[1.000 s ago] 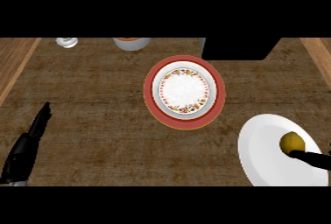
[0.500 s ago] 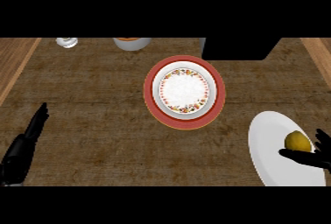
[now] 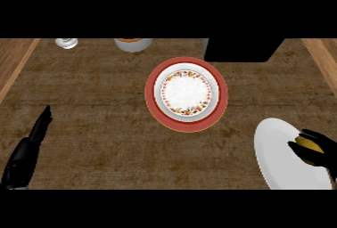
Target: Pick the lemon from the plate and place it in the plate
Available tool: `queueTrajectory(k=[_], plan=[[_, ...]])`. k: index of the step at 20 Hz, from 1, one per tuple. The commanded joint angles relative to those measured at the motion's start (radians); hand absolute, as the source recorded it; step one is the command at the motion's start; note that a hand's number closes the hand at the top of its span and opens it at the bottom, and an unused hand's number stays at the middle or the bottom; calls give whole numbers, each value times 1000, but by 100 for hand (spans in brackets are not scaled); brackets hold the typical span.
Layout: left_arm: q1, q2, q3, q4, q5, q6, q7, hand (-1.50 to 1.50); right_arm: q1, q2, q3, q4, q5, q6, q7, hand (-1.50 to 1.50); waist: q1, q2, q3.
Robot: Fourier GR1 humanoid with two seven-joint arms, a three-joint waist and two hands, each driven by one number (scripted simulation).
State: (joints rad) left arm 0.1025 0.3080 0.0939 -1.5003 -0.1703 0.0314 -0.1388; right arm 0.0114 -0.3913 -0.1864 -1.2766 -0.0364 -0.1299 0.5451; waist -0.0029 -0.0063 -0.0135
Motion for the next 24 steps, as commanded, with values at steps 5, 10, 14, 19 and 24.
queueTrajectory(k=[5,10,14,19,24], plan=[[31,-14,26,-14,-10,-20,-23,0,-16,64,0,75,61,-36,-110,150,7,6,14],[-52,-31,-17,10,-24,-32,1,0,-159,-134,90,73,168,133,-182,150,63,19,16],[-98,-24,-55,-6,-33,-64,-13,0,-271,-289,259,5,331,280,-310,150,208,57,11],[-123,-45,-79,5,-44,-59,-1,0,-394,-416,306,70,452,304,-567,150,186,61,23],[-141,-36,-62,6,-42,-54,17,0,-513,-419,274,204,480,213,-820,150,159,54,25]])
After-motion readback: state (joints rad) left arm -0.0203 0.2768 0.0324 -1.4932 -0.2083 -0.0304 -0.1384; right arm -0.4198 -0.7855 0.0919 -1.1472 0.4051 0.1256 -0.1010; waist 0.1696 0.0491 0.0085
